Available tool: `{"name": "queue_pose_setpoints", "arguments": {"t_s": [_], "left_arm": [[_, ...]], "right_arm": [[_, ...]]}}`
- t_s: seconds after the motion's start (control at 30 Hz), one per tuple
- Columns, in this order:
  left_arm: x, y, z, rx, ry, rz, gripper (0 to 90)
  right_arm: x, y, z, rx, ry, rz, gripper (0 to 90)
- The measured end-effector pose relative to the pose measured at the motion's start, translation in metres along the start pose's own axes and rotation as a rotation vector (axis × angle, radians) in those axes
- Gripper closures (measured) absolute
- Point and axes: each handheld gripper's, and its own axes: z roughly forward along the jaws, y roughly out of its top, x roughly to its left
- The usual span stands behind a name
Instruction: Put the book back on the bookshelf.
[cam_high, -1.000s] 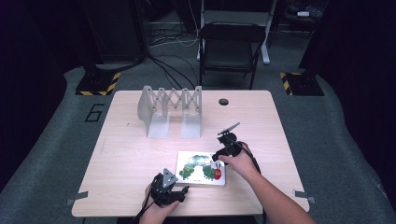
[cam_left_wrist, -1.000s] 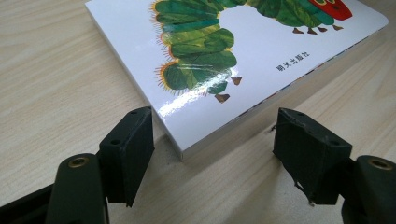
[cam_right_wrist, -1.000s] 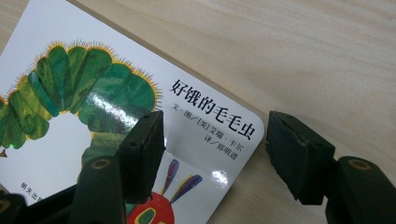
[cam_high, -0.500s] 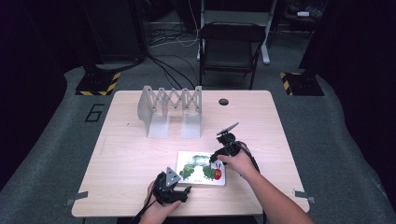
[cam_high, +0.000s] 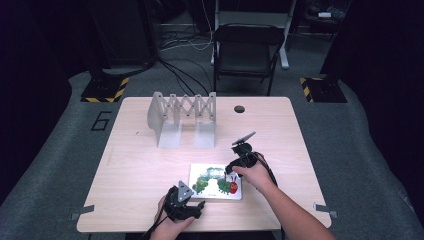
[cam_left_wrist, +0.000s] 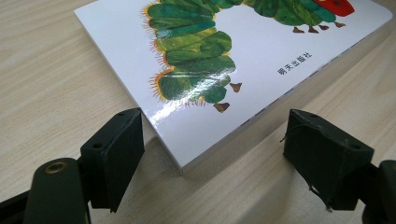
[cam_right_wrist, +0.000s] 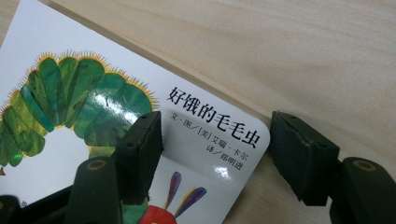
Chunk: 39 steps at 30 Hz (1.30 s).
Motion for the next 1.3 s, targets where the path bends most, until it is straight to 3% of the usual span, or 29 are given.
{"name": "queue_pose_setpoints", "arguments": {"t_s": [0.03, 0.07, 0.17, 0.33, 0.47, 0.53, 0.57, 0.7, 0.83, 0.93, 1.3], "left_arm": [[0.000, 0.000, 0.000, 0.004, 0.000, -0.004, 19.8], [-0.001, -0.001, -0.001, 0.000, 0.000, -0.004, 19.8], [-0.003, -0.001, -0.001, 0.000, 0.001, -0.020, 19.8], [-0.003, -0.002, -0.003, 0.000, 0.013, -0.004, 19.8], [-0.004, -0.003, -0.003, -0.007, 0.017, -0.015, 19.6], [-0.004, -0.003, -0.003, -0.008, 0.018, -0.015, 19.6], [-0.004, -0.003, -0.003, -0.008, 0.017, -0.014, 19.5], [-0.004, -0.003, -0.003, -0.002, 0.012, -0.012, 19.5], [-0.004, -0.003, -0.003, -0.002, 0.012, -0.012, 19.5], [-0.003, -0.003, -0.004, 0.000, 0.011, -0.008, 19.5], [-0.003, -0.004, -0.004, 0.000, 0.009, -0.007, 19.5]], "right_arm": [[0.001, -0.001, 0.000, 0.004, -0.001, 0.017, 35.2], [0.000, -0.001, 0.000, -0.001, -0.001, -0.001, 35.2], [0.002, -0.002, -0.001, -0.004, -0.001, 0.005, 35.8], [0.005, -0.003, -0.003, -0.013, -0.010, -0.010, 36.2], [0.007, -0.002, -0.008, -0.021, -0.015, -0.019, 37.6], [0.009, -0.003, -0.011, -0.016, -0.014, 0.006, 38.1], [0.008, -0.003, -0.011, -0.022, -0.019, -0.020, 38.2], [0.010, -0.003, -0.013, -0.018, -0.030, -0.042, 38.2], [0.010, -0.001, -0.011, -0.002, -0.028, -0.033, 38.2], [0.009, -0.001, -0.010, -0.003, -0.034, -0.056, 38.2], [0.008, 0.000, -0.008, 0.010, -0.029, -0.042, 38.9]]}}
